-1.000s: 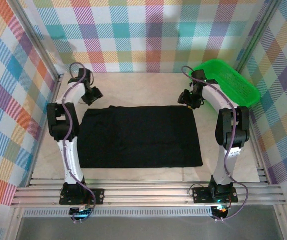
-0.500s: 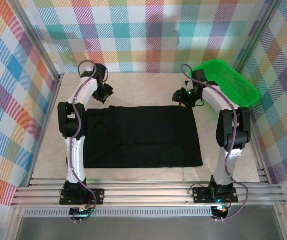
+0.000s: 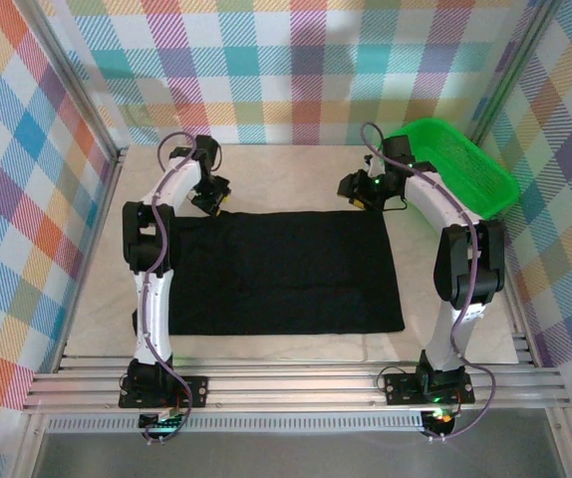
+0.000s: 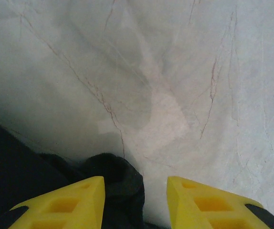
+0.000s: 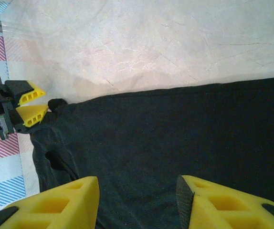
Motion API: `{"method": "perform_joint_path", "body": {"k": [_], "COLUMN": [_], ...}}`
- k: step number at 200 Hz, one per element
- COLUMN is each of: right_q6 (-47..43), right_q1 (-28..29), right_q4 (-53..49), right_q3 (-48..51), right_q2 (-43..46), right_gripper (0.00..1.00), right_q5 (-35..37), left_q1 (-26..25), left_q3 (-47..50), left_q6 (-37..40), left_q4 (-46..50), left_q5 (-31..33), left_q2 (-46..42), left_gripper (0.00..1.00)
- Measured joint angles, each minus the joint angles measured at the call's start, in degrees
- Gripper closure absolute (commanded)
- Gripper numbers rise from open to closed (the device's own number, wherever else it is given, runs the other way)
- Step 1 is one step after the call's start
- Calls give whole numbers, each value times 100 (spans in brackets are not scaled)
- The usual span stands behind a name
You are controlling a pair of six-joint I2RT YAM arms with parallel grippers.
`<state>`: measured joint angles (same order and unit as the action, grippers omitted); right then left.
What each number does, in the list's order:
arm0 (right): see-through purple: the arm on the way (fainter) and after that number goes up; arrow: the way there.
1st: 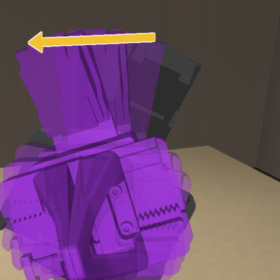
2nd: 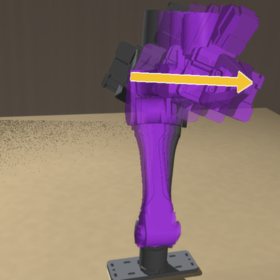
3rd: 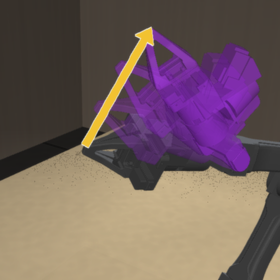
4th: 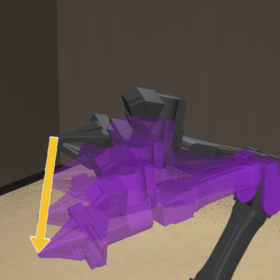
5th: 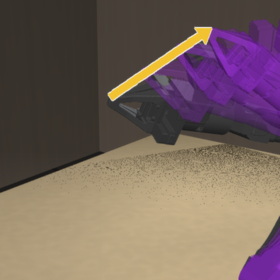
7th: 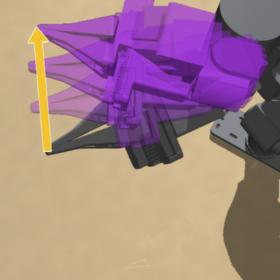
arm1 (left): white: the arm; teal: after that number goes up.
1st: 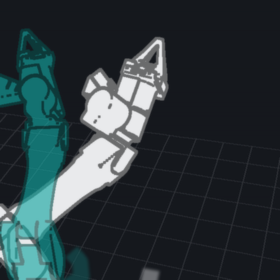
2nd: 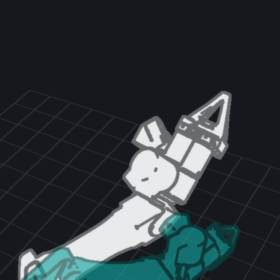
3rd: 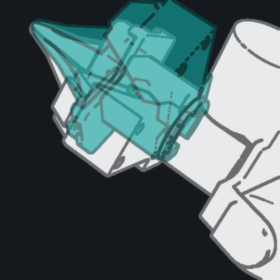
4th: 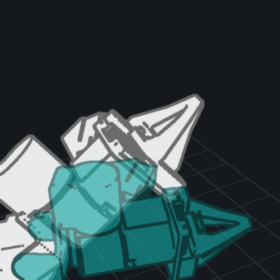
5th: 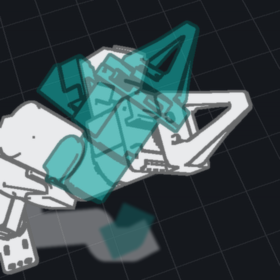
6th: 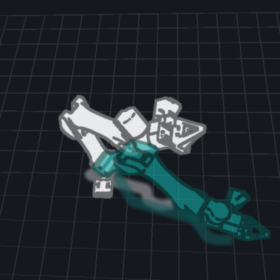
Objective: Fold and stack the t-shirts
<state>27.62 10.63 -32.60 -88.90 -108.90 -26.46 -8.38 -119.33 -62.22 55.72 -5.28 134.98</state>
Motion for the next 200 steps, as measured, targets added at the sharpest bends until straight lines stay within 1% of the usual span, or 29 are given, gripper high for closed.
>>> {"method": "perform_joint_path", "body": {"k": [87, 111, 126, 139, 145, 159, 200], "right_q6": [22, 42, 42, 44, 42, 42, 39], "right_q1": [0, 0, 0, 0, 0, 0, 0], "right_q4": [4, 2, 4, 4, 7, 4, 4], "right_q3": [55, 125, 146, 166, 186, 212, 236], "right_q2": [0, 0, 2, 13, 35, 90, 251], "right_gripper": [53, 53, 54, 53, 53, 53, 53], "right_q5": [0, 0, 0, 2, 2, 2, 9], "left_q1": [-81, -87, -87, -87, -87, -109, -334], "left_q3": [-13, -13, -55, -153, -199, -345, -1117], "left_q6": [-127, -140, -166, -164, -138, -129, 358], "left_q4": [343, 396, 422, 490, 529, 570, 765], "left_q5": [160, 238, 291, 323, 334, 442, 907], "left_q2": [149, 188, 280, 365, 372, 407, 452], "left_gripper": [63, 70, 83, 96, 100, 100, 100]}}
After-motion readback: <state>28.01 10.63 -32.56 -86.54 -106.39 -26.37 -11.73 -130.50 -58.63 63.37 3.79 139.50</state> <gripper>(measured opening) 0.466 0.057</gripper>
